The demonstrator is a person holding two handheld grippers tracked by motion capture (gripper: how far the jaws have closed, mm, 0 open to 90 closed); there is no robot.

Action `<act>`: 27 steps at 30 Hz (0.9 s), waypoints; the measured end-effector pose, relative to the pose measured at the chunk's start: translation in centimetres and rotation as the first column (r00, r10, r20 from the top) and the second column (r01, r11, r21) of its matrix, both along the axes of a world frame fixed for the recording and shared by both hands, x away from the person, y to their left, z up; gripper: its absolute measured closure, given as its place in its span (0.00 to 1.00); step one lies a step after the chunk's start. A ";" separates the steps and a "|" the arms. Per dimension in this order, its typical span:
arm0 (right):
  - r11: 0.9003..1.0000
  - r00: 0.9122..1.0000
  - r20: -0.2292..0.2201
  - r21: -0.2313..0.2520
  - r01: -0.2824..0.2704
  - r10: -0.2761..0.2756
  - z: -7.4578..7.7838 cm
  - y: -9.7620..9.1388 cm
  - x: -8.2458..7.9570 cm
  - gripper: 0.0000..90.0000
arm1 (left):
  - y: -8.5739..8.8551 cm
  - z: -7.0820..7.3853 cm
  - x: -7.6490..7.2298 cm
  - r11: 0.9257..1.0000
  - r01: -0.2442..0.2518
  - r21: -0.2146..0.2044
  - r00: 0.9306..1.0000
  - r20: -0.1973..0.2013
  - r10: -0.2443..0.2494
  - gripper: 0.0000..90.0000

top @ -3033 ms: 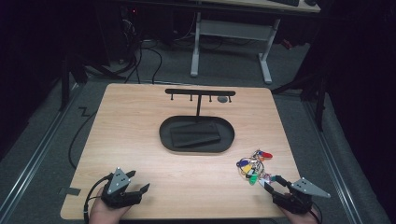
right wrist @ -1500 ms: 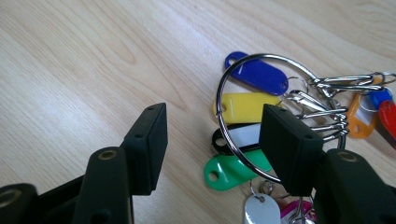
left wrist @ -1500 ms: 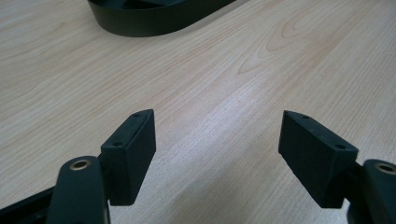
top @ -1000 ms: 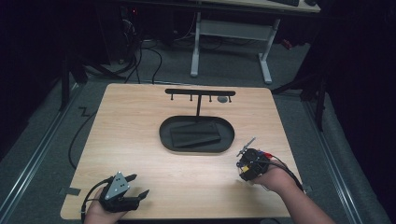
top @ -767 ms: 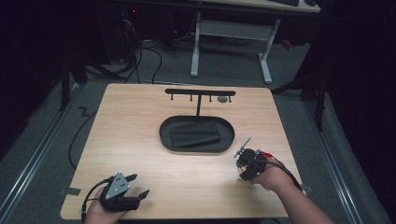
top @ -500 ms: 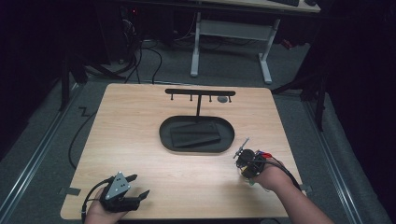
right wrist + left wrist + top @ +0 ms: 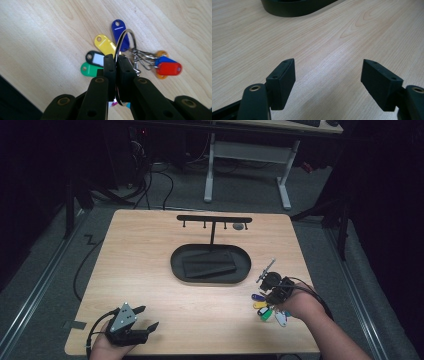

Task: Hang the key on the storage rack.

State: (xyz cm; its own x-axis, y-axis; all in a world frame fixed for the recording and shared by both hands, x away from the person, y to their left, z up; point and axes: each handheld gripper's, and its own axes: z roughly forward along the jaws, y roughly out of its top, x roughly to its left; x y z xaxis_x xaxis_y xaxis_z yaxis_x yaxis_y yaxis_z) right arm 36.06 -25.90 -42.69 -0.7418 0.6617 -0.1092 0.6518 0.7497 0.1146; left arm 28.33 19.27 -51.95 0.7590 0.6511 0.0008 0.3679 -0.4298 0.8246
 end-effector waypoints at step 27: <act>1.000 0.993 0.118 0.023 -0.003 0.000 8.5 0.0 -0.9 0.97 | 0.8 0.0 -0.8 0.999 -0.035 0.012 0.999 0.007 0.035 0.32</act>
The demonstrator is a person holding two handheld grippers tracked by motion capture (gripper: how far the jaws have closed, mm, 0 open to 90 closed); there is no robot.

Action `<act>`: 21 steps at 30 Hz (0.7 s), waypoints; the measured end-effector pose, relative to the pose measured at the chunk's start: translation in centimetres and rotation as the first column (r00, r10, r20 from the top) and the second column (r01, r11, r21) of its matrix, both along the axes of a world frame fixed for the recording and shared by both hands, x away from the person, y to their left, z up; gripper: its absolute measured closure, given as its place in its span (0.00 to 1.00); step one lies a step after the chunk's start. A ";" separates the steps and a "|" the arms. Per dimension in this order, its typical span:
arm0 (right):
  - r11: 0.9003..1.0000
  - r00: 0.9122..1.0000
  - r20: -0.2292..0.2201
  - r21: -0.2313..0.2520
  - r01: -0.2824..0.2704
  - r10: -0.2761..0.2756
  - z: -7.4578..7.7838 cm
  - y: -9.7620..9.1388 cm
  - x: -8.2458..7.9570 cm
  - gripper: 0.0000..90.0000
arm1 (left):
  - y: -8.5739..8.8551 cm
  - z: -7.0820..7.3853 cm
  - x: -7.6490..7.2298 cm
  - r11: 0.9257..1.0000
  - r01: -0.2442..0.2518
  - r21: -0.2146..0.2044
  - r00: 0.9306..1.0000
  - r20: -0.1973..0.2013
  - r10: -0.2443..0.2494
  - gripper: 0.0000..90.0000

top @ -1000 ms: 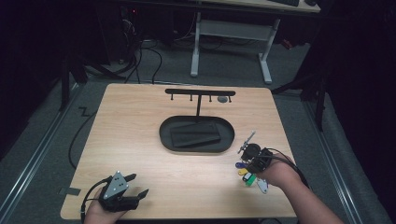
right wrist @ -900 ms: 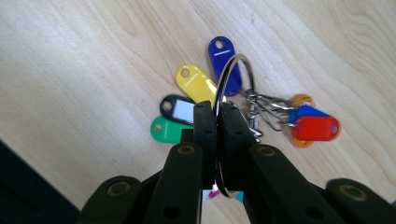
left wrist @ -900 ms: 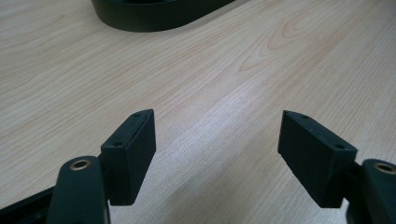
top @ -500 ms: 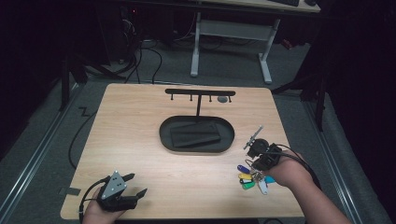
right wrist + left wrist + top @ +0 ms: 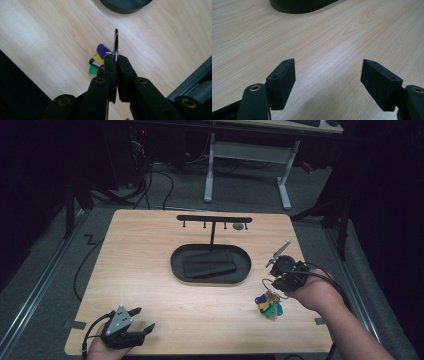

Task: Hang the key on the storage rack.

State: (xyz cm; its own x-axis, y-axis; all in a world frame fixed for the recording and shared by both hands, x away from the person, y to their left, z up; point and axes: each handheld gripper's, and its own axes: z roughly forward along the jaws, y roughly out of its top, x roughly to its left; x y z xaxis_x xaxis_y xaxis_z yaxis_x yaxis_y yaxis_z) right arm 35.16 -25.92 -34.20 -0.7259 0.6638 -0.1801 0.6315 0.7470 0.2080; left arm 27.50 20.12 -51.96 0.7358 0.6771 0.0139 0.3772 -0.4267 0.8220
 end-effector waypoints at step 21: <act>0.998 0.997 0.060 0.032 0.046 -0.047 3.0 0.4 4.7 0.97 | 0.1 0.0 -0.1 1.000 0.013 0.011 1.000 0.011 -0.013 0.32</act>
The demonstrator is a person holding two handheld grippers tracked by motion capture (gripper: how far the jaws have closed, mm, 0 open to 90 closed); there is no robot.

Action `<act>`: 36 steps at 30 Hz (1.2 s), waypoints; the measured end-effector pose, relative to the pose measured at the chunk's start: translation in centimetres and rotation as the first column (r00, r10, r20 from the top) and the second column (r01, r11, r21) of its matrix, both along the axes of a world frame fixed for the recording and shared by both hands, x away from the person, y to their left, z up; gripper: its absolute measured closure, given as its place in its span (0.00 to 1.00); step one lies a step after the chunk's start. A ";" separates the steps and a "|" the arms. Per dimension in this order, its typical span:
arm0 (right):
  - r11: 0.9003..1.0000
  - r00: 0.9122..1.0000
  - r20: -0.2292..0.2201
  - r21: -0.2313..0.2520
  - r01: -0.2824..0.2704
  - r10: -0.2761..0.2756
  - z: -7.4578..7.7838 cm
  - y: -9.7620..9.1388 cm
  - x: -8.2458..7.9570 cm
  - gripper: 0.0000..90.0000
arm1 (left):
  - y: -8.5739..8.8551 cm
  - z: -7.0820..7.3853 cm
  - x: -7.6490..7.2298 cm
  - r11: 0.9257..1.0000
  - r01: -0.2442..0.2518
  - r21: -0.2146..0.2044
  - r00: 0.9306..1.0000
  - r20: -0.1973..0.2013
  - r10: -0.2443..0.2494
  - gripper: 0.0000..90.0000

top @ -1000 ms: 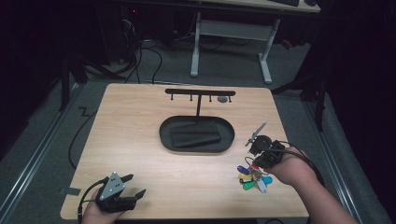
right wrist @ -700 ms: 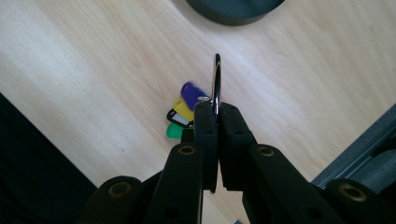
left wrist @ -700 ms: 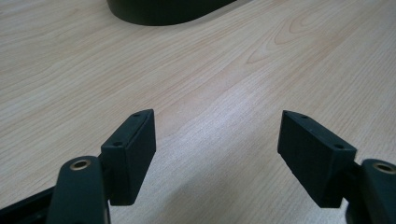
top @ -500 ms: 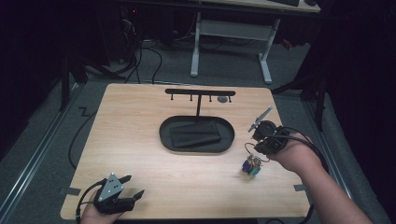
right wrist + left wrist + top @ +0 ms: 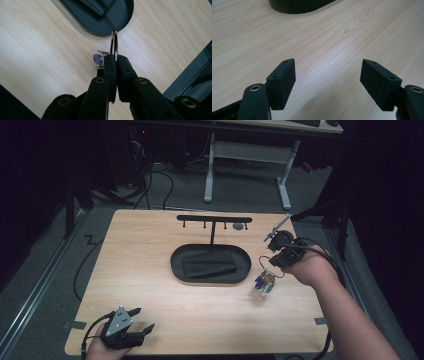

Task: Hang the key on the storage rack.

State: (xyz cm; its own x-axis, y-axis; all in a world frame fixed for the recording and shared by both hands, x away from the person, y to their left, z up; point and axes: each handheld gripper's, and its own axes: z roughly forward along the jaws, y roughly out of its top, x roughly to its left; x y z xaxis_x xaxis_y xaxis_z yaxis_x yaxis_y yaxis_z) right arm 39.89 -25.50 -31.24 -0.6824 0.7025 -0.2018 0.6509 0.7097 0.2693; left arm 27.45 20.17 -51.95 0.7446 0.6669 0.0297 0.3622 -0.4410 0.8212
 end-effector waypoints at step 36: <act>0.991 0.997 0.016 0.112 0.079 -0.081 1.6 3.0 9.4 0.97 | 0.8 -0.1 0.1 1.000 -0.016 -0.004 1.000 -0.006 0.016 0.34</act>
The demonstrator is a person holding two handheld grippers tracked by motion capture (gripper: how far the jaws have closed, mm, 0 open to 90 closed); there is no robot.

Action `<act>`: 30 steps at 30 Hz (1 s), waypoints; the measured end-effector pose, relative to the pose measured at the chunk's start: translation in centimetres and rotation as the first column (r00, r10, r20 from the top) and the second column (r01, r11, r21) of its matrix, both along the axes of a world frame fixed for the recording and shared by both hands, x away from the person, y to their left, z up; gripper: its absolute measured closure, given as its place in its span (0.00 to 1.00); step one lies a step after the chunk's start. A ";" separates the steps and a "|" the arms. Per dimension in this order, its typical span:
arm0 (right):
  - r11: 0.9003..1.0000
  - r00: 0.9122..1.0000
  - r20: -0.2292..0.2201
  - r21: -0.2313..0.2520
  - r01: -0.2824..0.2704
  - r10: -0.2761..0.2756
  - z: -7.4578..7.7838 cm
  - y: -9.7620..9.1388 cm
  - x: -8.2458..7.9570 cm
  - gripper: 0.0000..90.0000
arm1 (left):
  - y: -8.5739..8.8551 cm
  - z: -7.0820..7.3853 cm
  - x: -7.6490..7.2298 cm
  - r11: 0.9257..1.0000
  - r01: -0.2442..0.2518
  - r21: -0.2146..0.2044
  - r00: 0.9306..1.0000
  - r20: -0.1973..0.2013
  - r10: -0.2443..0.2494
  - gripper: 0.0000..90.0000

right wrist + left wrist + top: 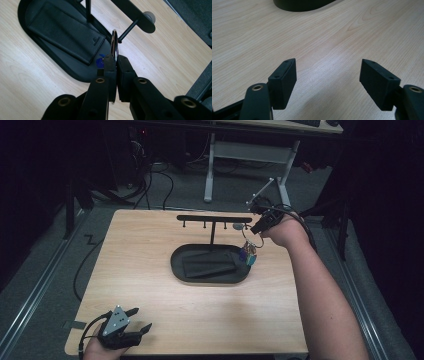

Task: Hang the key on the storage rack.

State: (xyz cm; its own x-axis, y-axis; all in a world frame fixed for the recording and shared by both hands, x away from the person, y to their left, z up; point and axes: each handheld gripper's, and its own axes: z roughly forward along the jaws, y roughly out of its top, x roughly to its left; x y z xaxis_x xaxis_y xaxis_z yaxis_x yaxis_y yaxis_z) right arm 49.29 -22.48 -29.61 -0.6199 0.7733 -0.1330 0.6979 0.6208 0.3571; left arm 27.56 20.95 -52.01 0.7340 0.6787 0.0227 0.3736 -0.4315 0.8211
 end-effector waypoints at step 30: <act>0.998 0.998 0.012 -0.003 0.068 -0.067 -2.4 0.0 3.3 0.92 | 0.1 0.0 0.1 1.000 0.007 -0.010 1.000 -0.016 -0.007 0.34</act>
State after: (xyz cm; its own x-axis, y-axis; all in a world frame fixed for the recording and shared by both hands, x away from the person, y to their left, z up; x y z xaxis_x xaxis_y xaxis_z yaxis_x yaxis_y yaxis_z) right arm 52.56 -22.46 -32.01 -0.5647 0.8129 -0.1422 0.7340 0.5735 0.3638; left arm 27.66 21.07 -52.05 0.7388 0.6739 0.0042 0.3840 -0.4261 0.8191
